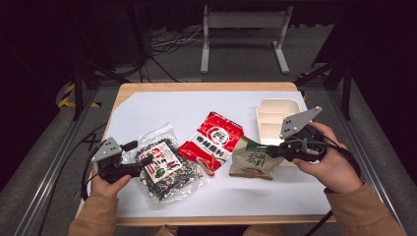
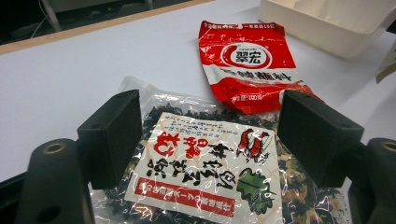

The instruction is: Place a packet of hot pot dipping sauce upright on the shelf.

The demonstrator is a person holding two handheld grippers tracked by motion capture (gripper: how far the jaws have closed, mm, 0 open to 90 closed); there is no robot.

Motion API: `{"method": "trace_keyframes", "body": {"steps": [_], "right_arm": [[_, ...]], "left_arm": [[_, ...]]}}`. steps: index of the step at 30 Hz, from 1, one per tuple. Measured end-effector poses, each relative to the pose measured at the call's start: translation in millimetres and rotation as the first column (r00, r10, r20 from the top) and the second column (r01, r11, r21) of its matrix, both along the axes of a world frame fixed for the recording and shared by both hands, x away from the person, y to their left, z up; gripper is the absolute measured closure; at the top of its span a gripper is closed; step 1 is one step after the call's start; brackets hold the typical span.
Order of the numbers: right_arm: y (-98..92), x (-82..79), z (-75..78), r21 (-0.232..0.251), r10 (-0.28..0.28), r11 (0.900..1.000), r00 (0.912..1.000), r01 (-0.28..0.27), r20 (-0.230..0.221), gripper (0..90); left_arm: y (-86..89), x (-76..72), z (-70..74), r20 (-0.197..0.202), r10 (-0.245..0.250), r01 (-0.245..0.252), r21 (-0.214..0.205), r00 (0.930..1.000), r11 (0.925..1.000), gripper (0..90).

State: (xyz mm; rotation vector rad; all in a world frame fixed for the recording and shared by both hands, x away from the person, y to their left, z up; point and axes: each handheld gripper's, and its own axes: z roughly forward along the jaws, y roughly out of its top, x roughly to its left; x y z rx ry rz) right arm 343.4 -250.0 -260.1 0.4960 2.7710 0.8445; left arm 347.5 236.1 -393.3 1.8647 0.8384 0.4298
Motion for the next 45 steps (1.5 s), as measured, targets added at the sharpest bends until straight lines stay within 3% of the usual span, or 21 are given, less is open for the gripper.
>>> {"method": "trace_keyframes", "body": {"steps": [14,25,45], "right_arm": [[-11.7,13.5,38.5,0.020,-0.042,0.9990,0.9953,0.041,0.088,89.5],[-21.5,31.5,53.3,0.029,-0.080,0.9966,0.9892,0.076,0.123,89.5],[-44.7,85.0,70.1,0.025,-0.164,0.9863,0.9622,0.163,0.217,89.5]], "left_arm": [[1.0,-0.2,0.2,0.005,0.001,-0.001,0.004,1.0000,1.0000,22.9],[4.7,-4.0,-0.4,0.002,0.018,-0.018,0.002,0.9998,0.9998,22.8],[11.3,-9.0,-2.1,-0.006,0.042,-0.042,-0.007,0.9991,0.9991,22.8]]}}
